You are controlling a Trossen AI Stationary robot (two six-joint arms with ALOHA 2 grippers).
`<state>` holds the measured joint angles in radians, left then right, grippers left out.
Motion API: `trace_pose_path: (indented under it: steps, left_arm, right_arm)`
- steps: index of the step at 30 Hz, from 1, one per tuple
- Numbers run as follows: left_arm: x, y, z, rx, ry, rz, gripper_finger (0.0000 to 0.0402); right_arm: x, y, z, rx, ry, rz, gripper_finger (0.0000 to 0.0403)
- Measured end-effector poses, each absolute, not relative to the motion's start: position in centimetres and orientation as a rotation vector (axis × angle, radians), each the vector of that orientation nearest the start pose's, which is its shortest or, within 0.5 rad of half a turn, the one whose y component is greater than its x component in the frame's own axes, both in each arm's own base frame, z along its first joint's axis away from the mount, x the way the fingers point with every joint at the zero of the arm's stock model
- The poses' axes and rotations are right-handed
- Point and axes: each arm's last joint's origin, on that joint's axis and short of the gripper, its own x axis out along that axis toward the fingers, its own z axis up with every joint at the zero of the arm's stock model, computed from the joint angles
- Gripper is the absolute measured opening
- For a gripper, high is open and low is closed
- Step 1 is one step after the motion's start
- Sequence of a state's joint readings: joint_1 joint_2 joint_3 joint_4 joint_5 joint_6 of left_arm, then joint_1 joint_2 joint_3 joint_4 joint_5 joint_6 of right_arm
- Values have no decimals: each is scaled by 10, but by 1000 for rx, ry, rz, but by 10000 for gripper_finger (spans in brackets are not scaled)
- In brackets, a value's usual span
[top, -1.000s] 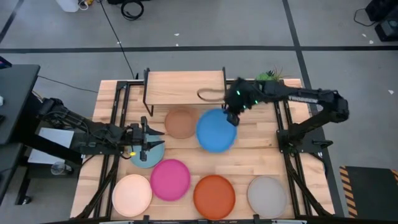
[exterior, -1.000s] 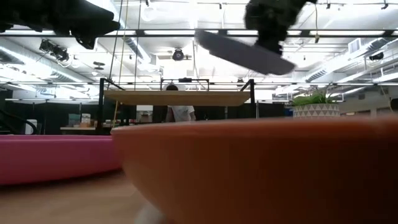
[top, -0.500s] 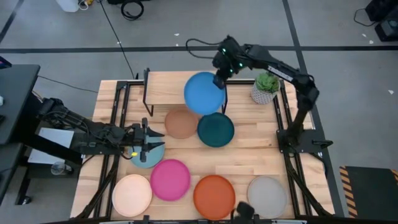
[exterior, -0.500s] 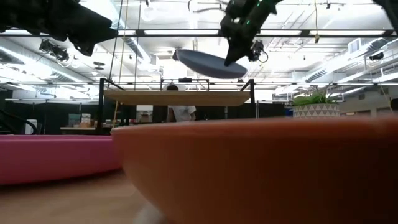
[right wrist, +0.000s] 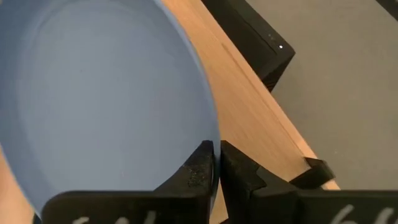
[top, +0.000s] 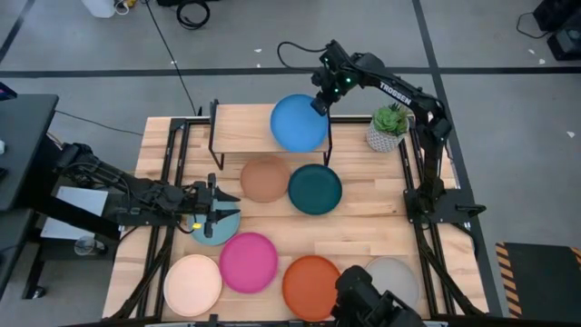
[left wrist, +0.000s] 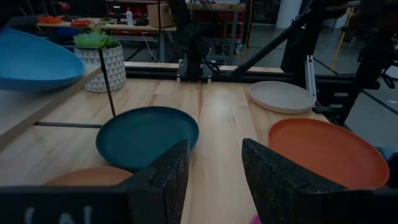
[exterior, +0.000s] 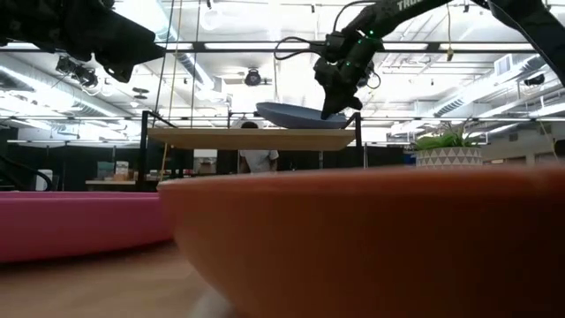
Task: Place and stack plates onto a shelf
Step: Put the blue plate on the shelf, then stack the green plate on top of the blue plate on the shelf
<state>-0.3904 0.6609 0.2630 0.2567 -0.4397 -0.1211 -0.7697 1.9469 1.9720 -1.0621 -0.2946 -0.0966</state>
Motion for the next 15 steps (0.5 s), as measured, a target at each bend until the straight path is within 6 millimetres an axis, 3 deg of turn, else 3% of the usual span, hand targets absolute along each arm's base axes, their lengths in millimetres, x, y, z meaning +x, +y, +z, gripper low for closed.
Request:
trace_pose_path:
  steps: [9, 15]
  left_arm:
    - [147, -47, 213, -63, 127, 57, 158]
    - [147, -47, 213, -64, 126, 57, 158]
  right_arm:
    - [296, -282, 333, 435, 919, -395, 94]
    - [289, -277, 348, 388, 996, -490, 107]
